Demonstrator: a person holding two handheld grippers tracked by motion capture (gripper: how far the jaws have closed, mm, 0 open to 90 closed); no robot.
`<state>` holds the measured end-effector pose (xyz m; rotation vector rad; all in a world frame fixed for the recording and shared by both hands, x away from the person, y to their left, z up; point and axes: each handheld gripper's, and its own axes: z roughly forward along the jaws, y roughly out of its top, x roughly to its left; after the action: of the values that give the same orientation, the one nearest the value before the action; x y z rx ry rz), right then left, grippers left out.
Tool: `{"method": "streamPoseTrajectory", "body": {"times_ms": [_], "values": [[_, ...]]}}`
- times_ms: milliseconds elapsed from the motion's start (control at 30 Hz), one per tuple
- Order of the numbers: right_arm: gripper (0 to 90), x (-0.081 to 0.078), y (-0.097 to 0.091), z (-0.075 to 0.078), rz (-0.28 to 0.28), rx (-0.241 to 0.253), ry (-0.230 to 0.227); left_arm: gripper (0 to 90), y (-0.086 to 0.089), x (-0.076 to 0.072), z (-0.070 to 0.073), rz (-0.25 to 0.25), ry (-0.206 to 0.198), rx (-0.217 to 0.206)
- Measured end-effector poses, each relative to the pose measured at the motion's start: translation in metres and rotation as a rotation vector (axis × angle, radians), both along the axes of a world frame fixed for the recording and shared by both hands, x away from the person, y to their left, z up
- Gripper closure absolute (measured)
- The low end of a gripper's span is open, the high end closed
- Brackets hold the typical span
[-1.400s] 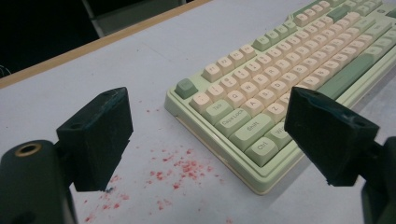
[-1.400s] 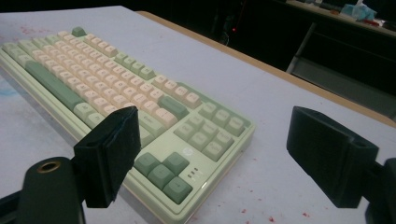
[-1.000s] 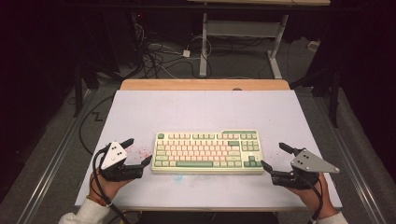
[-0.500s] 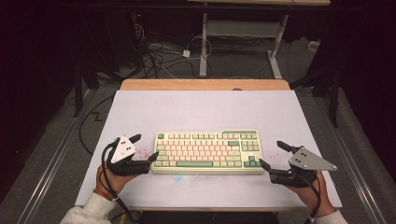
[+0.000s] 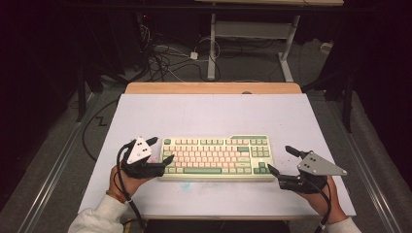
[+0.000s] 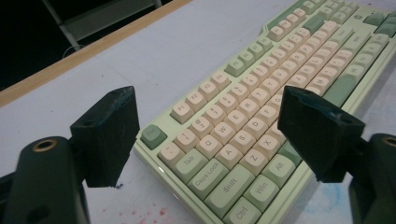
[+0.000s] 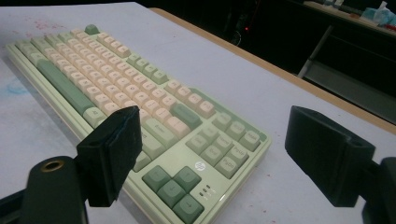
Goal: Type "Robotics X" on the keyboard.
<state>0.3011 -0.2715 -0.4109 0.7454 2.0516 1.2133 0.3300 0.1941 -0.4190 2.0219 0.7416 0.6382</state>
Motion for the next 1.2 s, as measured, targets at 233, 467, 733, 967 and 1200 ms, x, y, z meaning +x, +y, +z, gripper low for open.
{"method": "streamPoseTrajectory", "body": {"times_ms": [233, 467, 733, 967, 1200], "values": [[35.5, 0.007, 0.006, 0.000, 0.031, -0.016, 0.020, 19.5, -0.007, 0.003, 0.000, -0.010, 0.011, -0.002], [59.1, 0.014, 0.012, -0.003, 0.070, -0.040, 0.065, 19.5, -0.013, 0.005, -0.001, -0.018, 0.015, 0.005], [82.1, 0.021, 0.028, -0.006, 0.110, -0.083, 0.109, 19.5, -0.015, 0.007, -0.001, -0.026, 0.004, 0.020], [90.0, 0.031, 0.046, -0.013, 0.141, -0.138, 0.152, 19.5, -0.017, 0.008, -0.003, -0.029, 0.012, 0.024], [90.0, 0.041, 0.063, -0.023, 0.154, -0.187, 0.197, 21.1, -0.017, 0.009, -0.005, -0.032, 0.036, 0.026]]}}
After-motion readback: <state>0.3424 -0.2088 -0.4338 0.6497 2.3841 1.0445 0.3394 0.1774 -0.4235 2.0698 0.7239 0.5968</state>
